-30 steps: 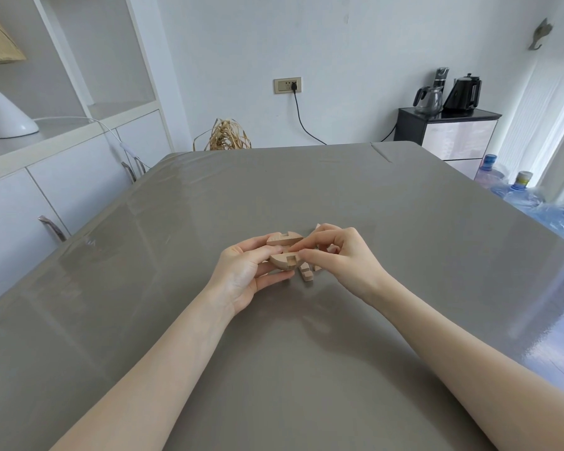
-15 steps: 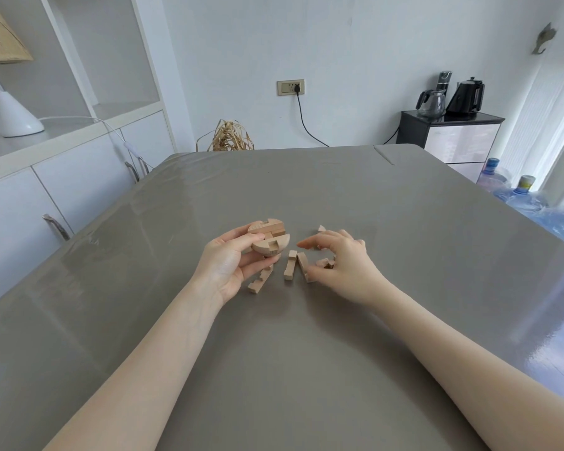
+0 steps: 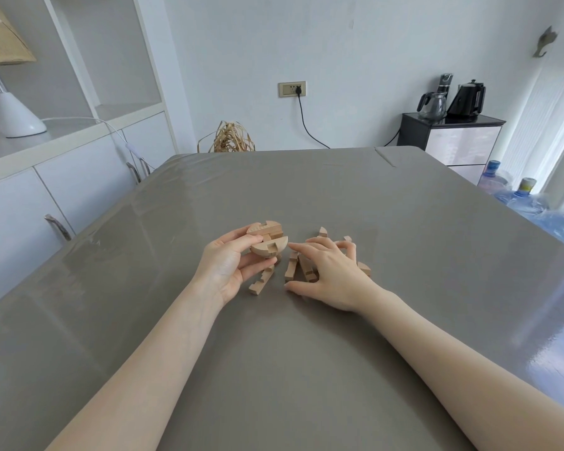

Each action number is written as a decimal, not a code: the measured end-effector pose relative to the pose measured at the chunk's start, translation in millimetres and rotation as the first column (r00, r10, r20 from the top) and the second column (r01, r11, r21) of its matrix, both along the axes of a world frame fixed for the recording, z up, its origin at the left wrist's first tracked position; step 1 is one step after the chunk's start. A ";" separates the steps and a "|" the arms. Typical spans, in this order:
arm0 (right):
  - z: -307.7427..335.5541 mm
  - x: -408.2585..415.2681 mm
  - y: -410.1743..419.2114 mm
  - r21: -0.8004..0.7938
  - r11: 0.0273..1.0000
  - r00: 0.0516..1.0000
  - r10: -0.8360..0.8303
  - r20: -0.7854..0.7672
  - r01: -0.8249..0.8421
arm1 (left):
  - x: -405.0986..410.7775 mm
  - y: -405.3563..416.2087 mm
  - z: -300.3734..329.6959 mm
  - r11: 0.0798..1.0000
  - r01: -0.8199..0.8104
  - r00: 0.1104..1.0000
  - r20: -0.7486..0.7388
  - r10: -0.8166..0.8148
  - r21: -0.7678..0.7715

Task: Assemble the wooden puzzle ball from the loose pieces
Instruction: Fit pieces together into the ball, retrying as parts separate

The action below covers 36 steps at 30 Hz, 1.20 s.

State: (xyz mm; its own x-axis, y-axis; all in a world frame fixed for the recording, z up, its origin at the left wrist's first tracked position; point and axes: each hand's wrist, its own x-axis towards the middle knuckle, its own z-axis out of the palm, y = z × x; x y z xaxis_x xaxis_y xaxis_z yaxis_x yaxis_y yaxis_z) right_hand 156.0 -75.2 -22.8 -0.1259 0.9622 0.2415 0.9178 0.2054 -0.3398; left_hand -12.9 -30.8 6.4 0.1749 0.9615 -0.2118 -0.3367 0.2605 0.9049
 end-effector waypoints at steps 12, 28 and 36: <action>8.7 18.3 -3.7 -0.001 1.000 0.988 -0.020 -0.152 0.020 | -2.4 1.6 1.2 1.000 -0.013 1.000 0.002 0.013 0.021; 2.1 57.8 6.4 0.039 0.917 0.837 -0.344 -0.425 0.396 | 5.1 -3.8 -2.5 1.000 0.022 1.000 -0.015 -0.022 -0.003; -12.4 59.5 14.9 -0.003 0.939 0.928 -0.340 -0.151 0.344 | 11.2 -8.5 -5.8 0.997 0.073 0.997 -0.025 -0.072 0.015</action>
State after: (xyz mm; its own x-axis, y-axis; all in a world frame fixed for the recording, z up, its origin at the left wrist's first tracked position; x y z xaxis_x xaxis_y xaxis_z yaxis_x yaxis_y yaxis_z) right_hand 215.5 -60.3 -35.1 0.2484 0.9346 0.2544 0.8740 -0.1031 -0.4748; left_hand -1.7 -39.4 0.6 0.2392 0.9498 -0.2016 -0.2950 0.2689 0.9169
